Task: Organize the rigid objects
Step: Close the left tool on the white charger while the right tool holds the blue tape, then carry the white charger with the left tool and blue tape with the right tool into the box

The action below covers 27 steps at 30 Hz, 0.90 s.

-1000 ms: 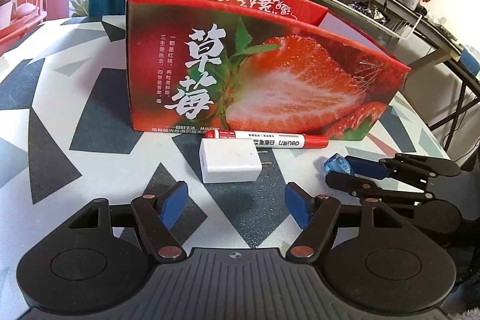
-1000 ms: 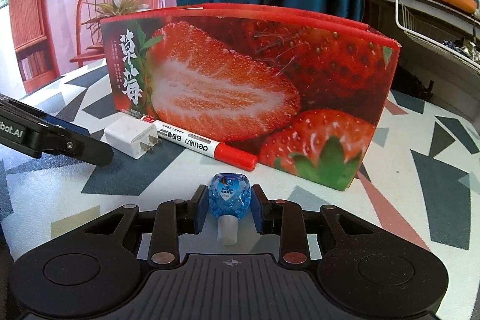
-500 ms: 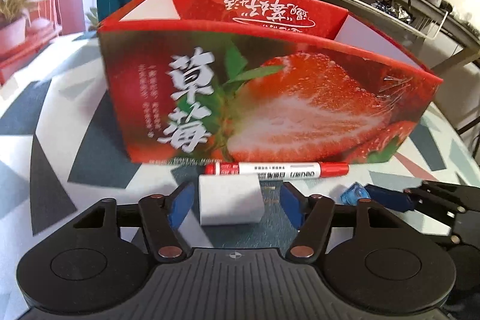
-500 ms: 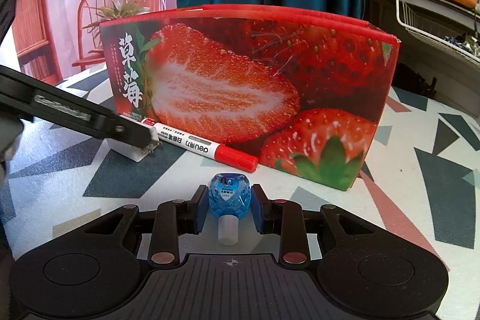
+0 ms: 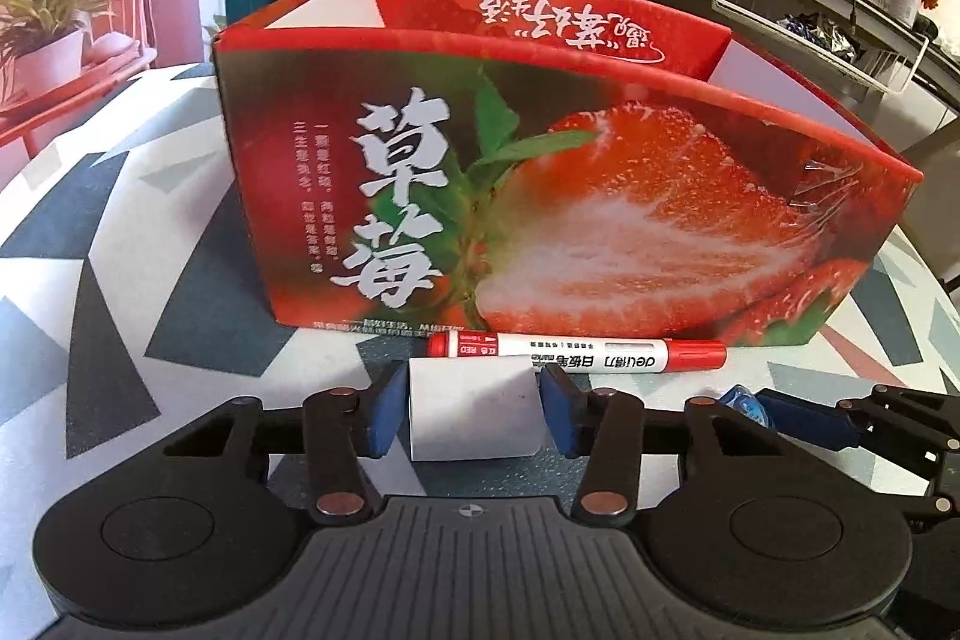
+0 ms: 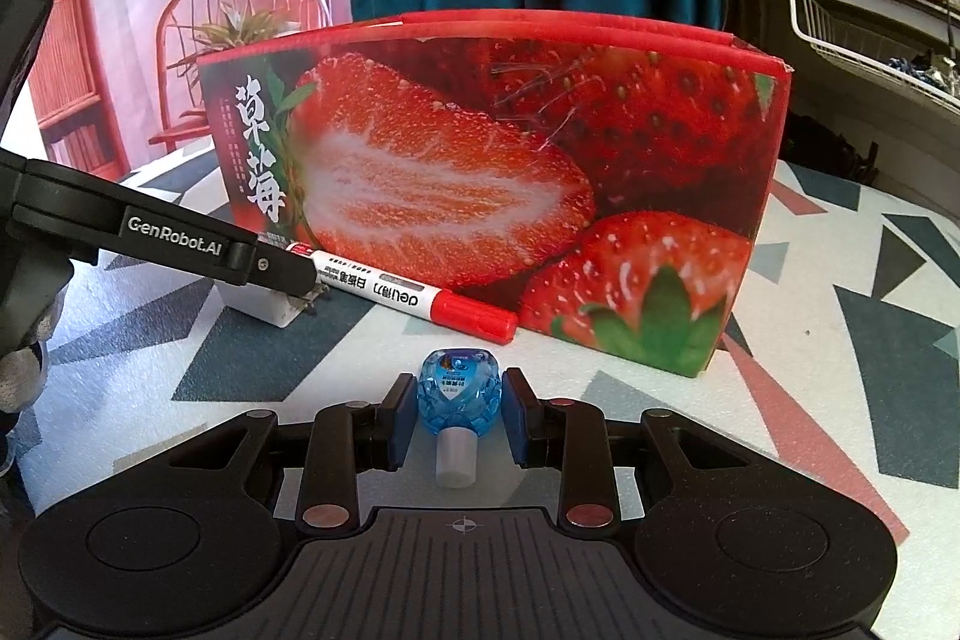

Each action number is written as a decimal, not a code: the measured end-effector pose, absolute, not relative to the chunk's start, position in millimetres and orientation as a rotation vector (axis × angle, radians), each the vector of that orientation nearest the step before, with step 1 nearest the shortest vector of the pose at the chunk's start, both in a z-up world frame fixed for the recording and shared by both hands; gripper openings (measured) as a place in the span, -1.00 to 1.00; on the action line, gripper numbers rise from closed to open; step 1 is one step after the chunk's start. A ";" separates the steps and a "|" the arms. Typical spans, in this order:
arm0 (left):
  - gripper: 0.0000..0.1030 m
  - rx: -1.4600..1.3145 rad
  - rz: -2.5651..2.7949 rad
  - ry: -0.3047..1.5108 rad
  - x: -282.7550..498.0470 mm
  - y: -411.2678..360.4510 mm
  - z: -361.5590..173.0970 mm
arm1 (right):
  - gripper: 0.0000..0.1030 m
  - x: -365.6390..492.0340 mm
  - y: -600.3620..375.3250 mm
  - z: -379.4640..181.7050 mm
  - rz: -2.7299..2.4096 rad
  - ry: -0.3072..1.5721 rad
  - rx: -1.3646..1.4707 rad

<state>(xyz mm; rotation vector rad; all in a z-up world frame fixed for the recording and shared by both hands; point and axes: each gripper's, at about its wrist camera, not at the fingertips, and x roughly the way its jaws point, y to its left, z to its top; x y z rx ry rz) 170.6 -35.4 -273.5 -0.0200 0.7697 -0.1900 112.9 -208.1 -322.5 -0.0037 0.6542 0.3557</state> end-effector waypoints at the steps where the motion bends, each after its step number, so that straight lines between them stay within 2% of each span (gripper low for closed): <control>1: -0.02 -0.022 -0.192 0.768 169.2 -33.8 -273.5 | -0.44 112.8 -208.5 -322.6 0.356 0.654 -0.002; 27: -0.03 -0.054 -0.273 0.666 145.4 -15.3 -247.3 | -0.47 100.3 -207.1 -314.5 0.350 0.624 -0.036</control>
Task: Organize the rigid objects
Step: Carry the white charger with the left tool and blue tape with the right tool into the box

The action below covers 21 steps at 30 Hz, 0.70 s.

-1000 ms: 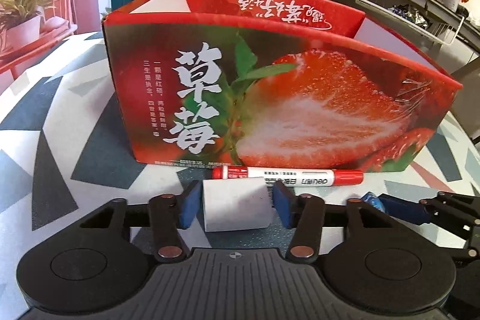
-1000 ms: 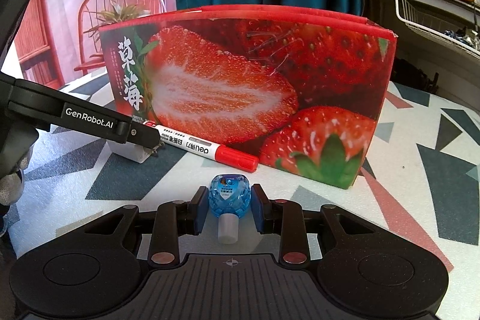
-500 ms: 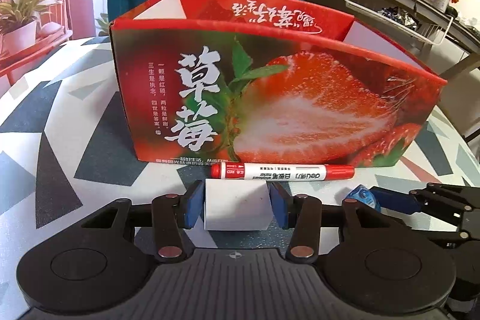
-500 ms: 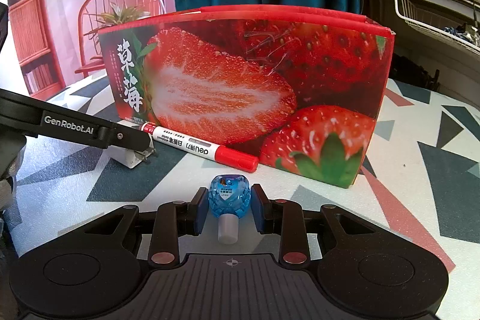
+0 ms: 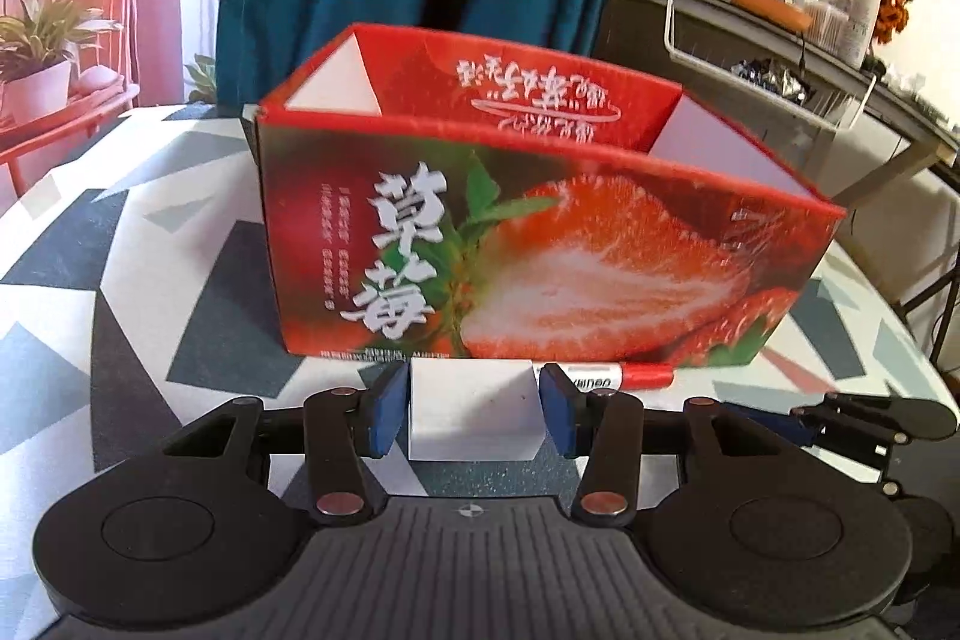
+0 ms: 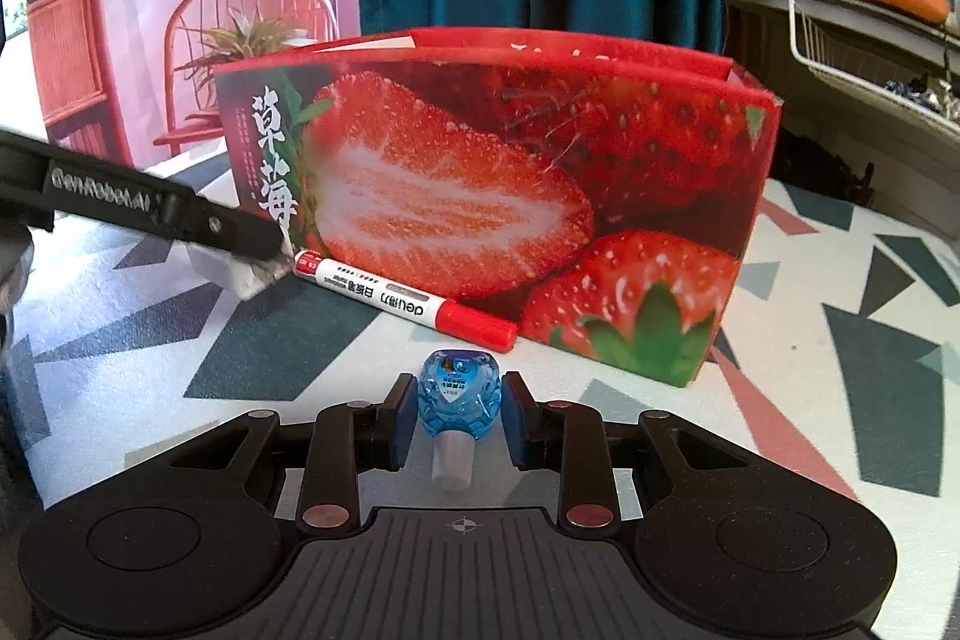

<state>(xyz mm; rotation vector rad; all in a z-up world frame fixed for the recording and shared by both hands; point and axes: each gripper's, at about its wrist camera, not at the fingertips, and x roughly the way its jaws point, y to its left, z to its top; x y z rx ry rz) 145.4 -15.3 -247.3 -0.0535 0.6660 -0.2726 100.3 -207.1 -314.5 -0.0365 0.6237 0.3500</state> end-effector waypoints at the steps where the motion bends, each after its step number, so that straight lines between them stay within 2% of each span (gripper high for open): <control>1: -0.03 -0.056 -0.271 0.658 144.8 -14.3 -245.4 | -0.47 98.8 -207.3 -311.7 0.348 0.620 -0.038; 21: -0.06 -0.062 -0.272 0.479 132.3 -7.5 -175.9 | -0.47 97.9 -202.7 -219.8 0.352 0.444 -0.088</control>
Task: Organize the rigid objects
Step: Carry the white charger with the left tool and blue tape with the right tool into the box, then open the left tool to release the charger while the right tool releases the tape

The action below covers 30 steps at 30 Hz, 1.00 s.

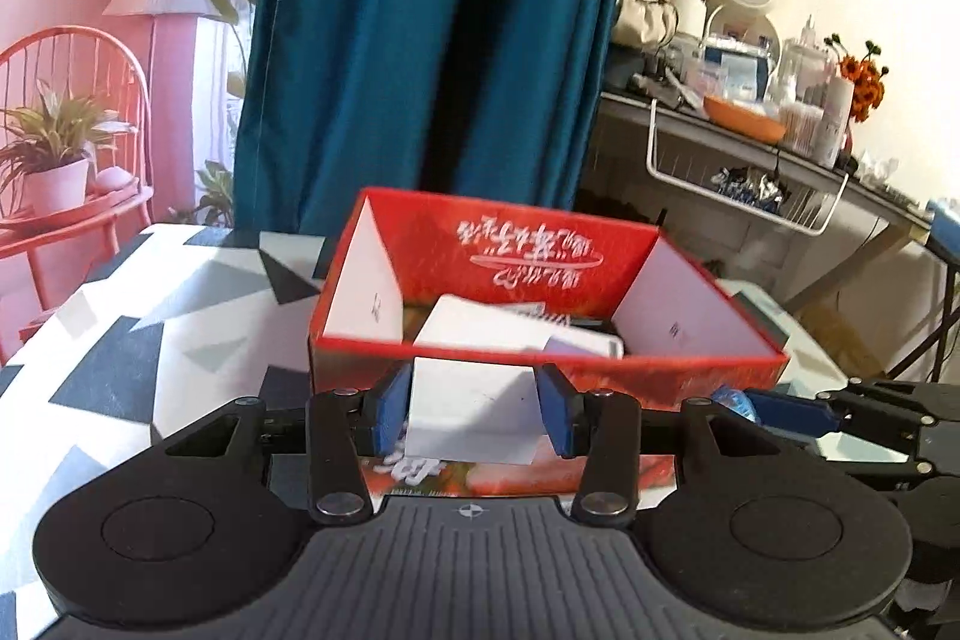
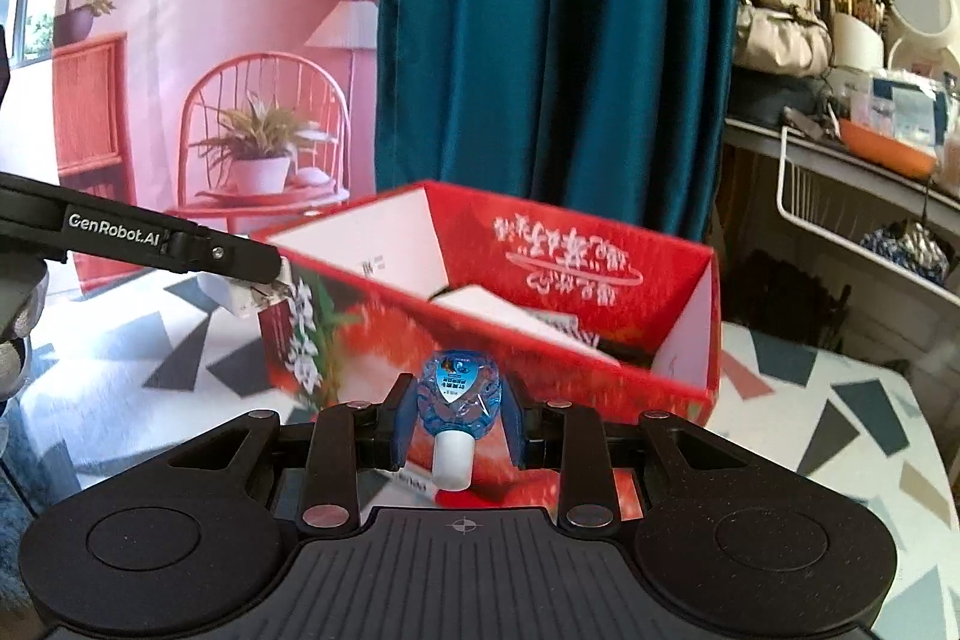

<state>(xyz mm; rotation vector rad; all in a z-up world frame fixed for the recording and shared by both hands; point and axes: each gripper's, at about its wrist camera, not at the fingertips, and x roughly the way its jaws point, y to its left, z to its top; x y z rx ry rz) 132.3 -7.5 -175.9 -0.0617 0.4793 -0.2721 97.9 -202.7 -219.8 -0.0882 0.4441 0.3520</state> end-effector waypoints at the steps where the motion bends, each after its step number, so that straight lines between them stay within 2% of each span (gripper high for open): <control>1: -0.06 -0.060 -0.277 0.475 133.4 -8.4 -172.8 | -0.47 100.1 -202.5 -216.6 0.356 0.440 -0.087; 10: -0.06 -0.072 -0.346 0.477 164.8 -15.5 -143.5 | -0.47 138.9 -208.5 -186.4 0.402 0.441 -0.064; 18: -0.06 -0.089 -0.365 0.533 230.1 -32.5 -134.0 | -0.47 212.1 -214.1 -169.7 0.411 0.500 -0.068; 30: -0.06 -0.033 -0.302 0.704 332.5 -55.6 -173.0 | -0.47 323.3 -215.7 -203.3 0.298 0.737 -0.122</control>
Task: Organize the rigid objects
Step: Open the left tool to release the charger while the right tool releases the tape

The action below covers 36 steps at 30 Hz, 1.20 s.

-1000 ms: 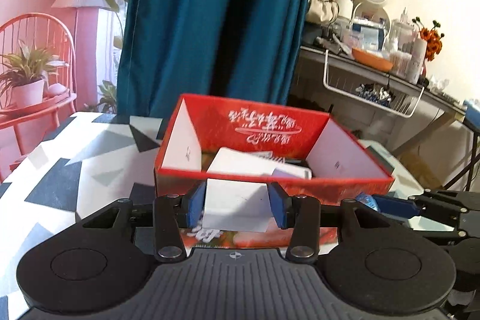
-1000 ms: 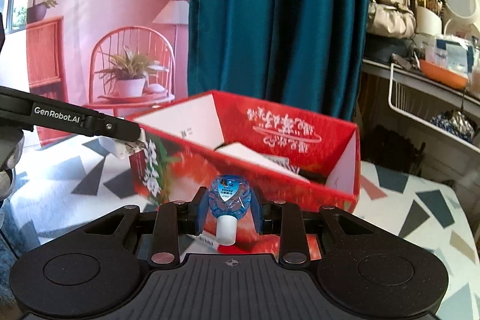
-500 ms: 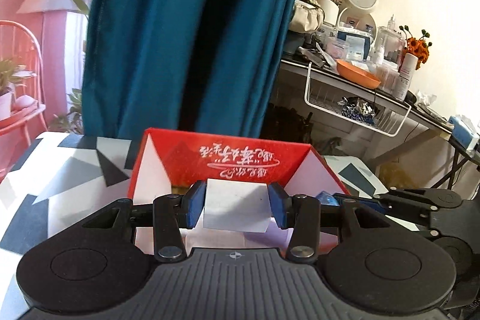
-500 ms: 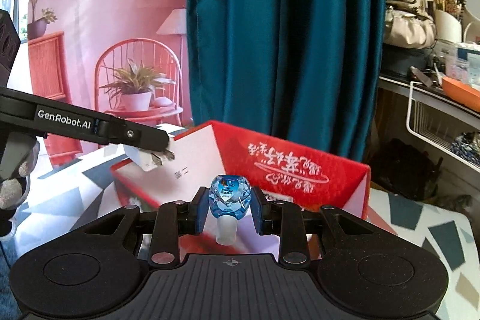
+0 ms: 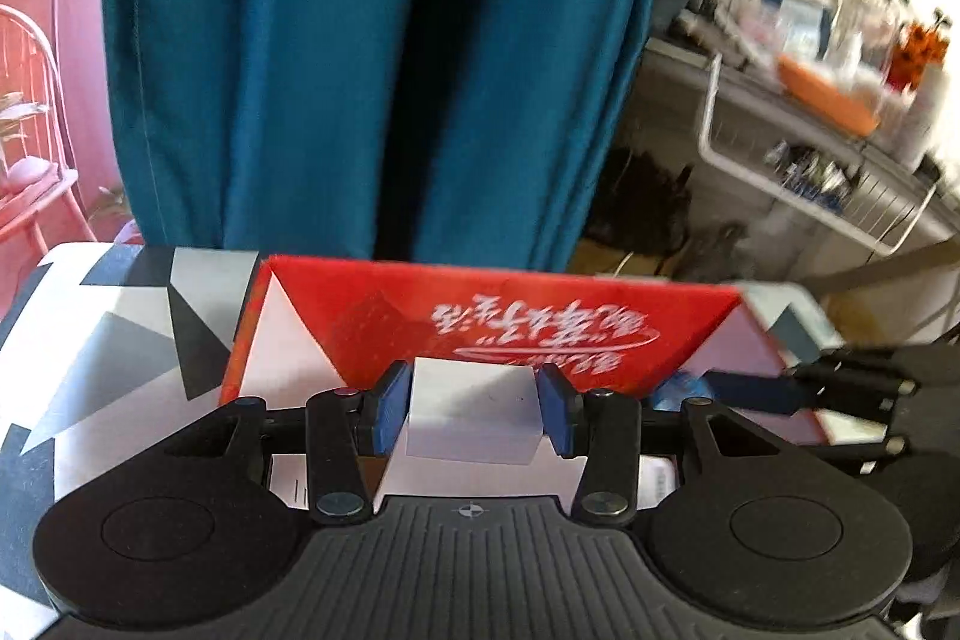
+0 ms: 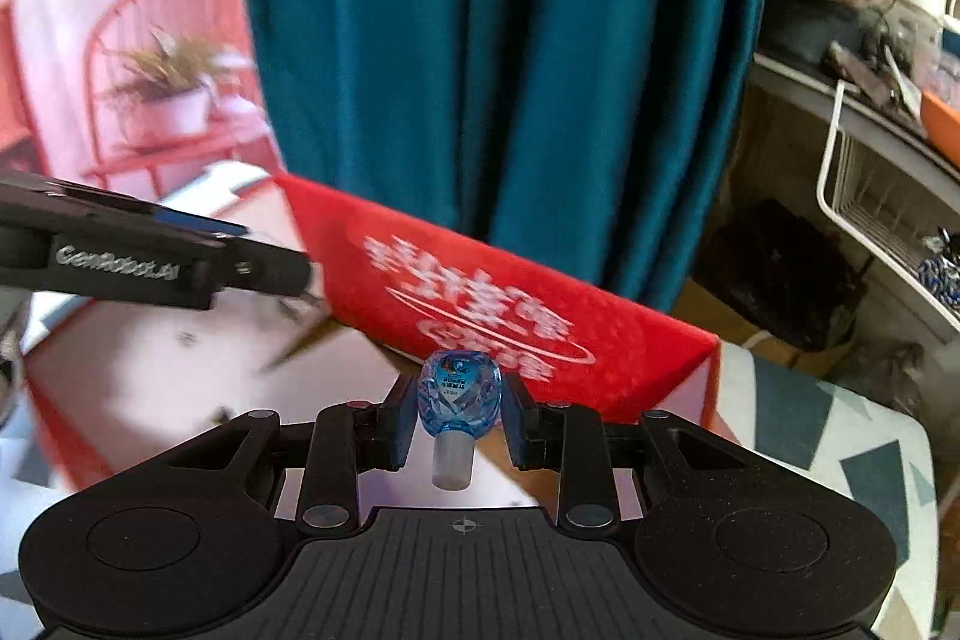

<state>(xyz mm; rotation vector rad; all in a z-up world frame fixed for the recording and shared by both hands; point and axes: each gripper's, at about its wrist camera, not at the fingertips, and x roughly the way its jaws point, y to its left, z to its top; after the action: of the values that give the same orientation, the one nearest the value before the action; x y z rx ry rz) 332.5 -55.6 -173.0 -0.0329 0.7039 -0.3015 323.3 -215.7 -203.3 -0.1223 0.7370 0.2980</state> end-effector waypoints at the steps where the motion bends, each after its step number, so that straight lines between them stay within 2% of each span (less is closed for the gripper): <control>1: -0.06 -0.023 -0.304 0.719 338.4 -56.5 -177.7 | -0.47 330.5 -217.0 -208.1 0.287 0.763 -0.119; 4: -0.06 -0.033 -0.310 0.766 349.6 -56.6 -188.1 | -0.47 345.9 -220.6 -217.3 0.274 0.858 -0.068; 9: -0.06 -0.009 -0.341 0.776 351.2 -61.8 -188.1 | -0.47 349.1 -218.3 -226.4 0.280 0.908 -0.065; 21: -0.04 0.019 -0.327 0.804 354.0 -64.7 -190.7 | -0.46 351.7 -234.4 -226.0 0.231 0.921 0.047; 27: 0.05 0.024 -0.320 0.774 350.7 -66.8 -188.4 | -0.41 348.9 -233.9 -225.0 0.226 0.897 0.043; 29: 0.15 0.022 -0.319 0.738 344.9 -64.6 -185.2 | -0.35 346.5 -233.2 -223.1 0.219 0.879 0.033; 30: 0.33 0.022 -0.313 0.709 340.0 -62.4 -182.1 | -0.25 344.2 -232.1 -221.1 0.206 0.859 0.019; 32: 0.58 0.008 -0.305 0.663 330.7 -56.4 -176.8 | -0.01 336.6 -228.4 -214.6 0.187 0.810 -0.022; 33: 0.60 -0.001 -0.300 0.647 326.8 -52.7 -173.7 | 0.17 332.1 -227.5 -212.1 0.179 0.783 -0.038; 36: 0.66 -0.028 -0.283 0.612 314.4 -41.0 -163.1 | 0.45 318.6 -226.5 -202.1 0.159 0.711 -0.051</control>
<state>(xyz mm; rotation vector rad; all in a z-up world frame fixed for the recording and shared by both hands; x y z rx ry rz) 314.4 -41.0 -163.1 -0.0283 0.6120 -0.2830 318.6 -226.5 -202.1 -0.0512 0.7115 0.1592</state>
